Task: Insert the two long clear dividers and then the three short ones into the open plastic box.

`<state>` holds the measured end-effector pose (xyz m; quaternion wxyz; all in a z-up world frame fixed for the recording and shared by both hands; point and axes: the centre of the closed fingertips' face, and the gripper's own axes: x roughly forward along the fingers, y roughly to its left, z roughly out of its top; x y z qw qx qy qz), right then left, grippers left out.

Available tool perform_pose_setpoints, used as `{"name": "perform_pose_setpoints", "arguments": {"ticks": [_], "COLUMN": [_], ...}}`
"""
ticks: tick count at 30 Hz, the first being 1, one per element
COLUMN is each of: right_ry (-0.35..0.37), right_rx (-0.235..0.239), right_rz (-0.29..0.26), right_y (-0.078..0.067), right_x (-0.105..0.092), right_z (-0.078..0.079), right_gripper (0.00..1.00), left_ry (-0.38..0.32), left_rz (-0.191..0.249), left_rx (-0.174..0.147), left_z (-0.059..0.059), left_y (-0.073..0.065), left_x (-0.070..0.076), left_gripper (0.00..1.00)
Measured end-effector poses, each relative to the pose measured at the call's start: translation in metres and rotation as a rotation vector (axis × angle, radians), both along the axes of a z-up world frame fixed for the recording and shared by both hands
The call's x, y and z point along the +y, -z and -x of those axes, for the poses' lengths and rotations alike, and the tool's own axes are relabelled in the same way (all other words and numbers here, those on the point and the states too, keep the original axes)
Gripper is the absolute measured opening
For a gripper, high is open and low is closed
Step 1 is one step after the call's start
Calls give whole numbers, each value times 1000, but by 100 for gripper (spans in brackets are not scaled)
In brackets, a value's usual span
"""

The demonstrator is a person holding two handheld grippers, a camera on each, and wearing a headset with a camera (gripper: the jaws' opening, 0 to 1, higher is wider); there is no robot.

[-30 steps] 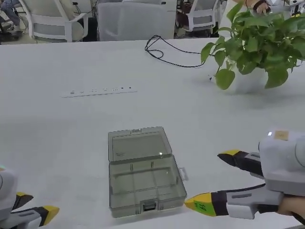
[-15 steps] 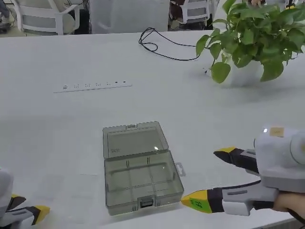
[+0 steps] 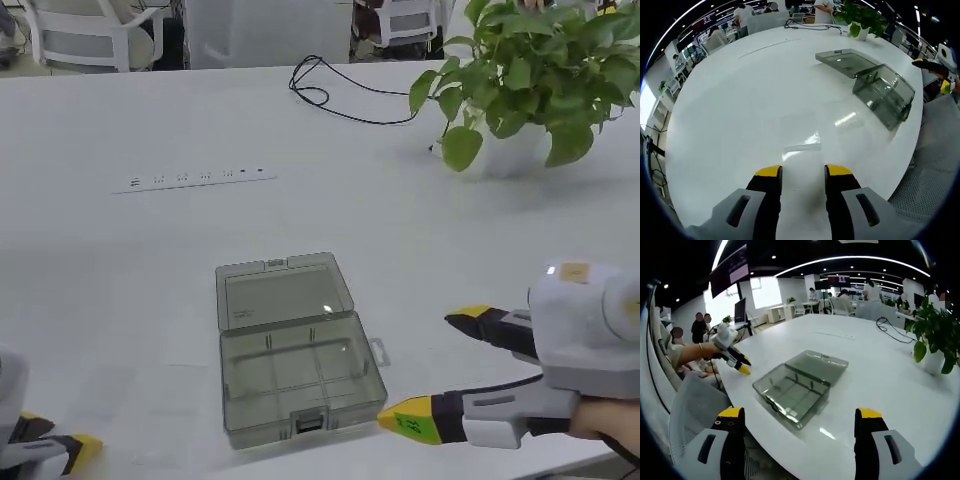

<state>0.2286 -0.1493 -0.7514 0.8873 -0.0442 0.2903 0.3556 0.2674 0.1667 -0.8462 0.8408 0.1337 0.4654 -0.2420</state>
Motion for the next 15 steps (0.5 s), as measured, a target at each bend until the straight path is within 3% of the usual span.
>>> {"name": "perform_pose_setpoints", "arguments": {"ticks": [8, 15], "right_ry": [7, 43], "right_rx": [-5, 16], "right_rz": [7, 10], "right_y": [-1, 2], "right_x": [0, -5], "right_z": [-1, -1], "right_gripper": [90, 90], "left_ry": [21, 16], "left_rz": [-28, -48], "left_rx": [63, 88], "left_z": [0, 1], "left_y": [0, 0], "left_x": [0, 0], "left_gripper": [32, 32]}}
